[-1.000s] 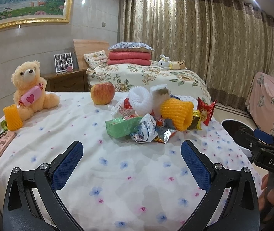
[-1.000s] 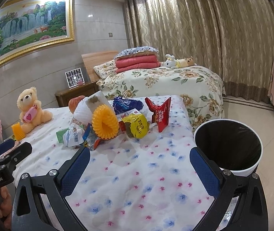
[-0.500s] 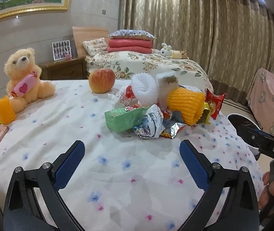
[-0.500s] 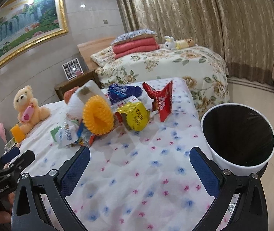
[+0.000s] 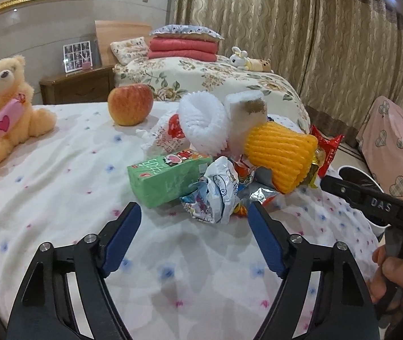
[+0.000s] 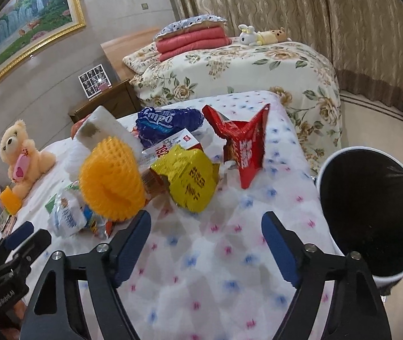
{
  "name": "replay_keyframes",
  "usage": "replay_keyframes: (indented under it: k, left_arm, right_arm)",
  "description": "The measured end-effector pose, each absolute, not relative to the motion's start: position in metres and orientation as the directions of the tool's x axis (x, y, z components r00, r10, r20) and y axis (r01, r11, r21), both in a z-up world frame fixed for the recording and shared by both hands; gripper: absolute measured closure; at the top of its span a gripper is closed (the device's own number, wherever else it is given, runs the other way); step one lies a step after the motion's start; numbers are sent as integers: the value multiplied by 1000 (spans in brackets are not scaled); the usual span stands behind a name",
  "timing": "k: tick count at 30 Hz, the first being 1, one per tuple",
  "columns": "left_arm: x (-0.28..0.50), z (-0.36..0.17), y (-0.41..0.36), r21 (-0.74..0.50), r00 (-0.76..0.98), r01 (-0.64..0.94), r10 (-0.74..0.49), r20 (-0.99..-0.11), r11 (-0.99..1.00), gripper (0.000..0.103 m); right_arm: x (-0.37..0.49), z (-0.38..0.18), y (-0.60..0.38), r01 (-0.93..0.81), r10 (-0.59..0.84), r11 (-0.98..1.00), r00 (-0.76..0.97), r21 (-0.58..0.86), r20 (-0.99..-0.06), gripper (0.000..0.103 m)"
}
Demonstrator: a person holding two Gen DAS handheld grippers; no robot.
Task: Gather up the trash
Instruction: 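Grasp the silver-blue wrapper with the left tool while the right tool grasps the yellow snack bag, then carry both wrappers over the trash bin and open both tools to drop them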
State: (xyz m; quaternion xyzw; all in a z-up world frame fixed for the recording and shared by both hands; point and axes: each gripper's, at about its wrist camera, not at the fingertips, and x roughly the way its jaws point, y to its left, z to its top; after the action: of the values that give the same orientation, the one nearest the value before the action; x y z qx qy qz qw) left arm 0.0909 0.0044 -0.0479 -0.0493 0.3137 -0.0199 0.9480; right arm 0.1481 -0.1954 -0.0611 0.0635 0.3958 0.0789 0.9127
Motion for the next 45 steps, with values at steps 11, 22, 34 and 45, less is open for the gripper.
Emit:
replay_keyframes:
  k: [11,22,34,45]
  left_arm:
    - [105,-61,-4,-136,763,72,-142,-631,988,75]
    - [75,-50,-4,-139,792,89,-155,-591,986,85]
    - [55,-33,-31,-148,793,183,-235,-562,972,85]
    - [60,-31,-78,-139,761,287,-313,-567,948,85]
  right_arm:
    - [173,-76,-194,-87,231,970,620,226,-749,78]
    - [149,-64,-201,-111,252,965,655,240,-712,91]
    - [114,-57,-231,-64,231,965,665,254,-710,91]
    - [90,-55,-277,25,170,967,683,255,-710,91]
